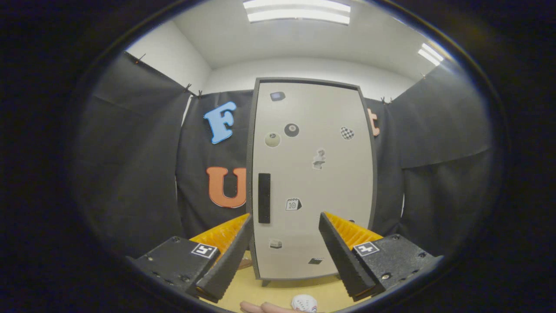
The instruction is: Open the shoe cabinet door, grab the shoes and put them into the shoe cabinet, then close the shoe cabinet door.
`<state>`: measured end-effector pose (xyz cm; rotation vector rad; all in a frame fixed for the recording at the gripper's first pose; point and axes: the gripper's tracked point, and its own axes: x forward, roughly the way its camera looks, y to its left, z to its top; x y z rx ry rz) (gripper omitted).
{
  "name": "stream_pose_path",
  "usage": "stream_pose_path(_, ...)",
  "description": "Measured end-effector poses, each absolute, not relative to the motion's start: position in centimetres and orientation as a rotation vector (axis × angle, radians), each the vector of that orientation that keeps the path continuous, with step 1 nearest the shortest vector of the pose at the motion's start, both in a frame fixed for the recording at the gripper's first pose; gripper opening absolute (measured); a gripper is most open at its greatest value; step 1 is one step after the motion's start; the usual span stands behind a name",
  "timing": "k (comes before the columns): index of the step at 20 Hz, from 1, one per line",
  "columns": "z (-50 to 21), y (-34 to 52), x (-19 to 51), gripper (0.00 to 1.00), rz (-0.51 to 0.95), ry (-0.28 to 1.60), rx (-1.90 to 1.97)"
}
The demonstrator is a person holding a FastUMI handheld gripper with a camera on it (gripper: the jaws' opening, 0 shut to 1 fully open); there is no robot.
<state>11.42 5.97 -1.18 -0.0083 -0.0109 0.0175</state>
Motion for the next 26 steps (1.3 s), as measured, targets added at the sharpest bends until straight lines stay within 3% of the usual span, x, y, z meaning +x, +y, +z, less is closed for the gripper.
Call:
stream_pose_path(8,1.4,7.1,22.3,0.99,0.041,-0.025,0.019)
stream_pose_path(14,-1.4,9.0,27.6,0.98,0.085,0.081,0.023)
stream_pose_path(16,-2.0,9.1,28.8,0.9,0.054,0.083,0.036)
stream_pose_path(17,-2.3,9.4,29.3,0.68,0.054,0.087,0.046)
stream_pose_path(18,-2.6,9.6,29.9,0.61,0.055,0.092,0.056)
stream_pose_path(26,-2.9,9.6,30.2,0.28,0.013,0.137,0.027)
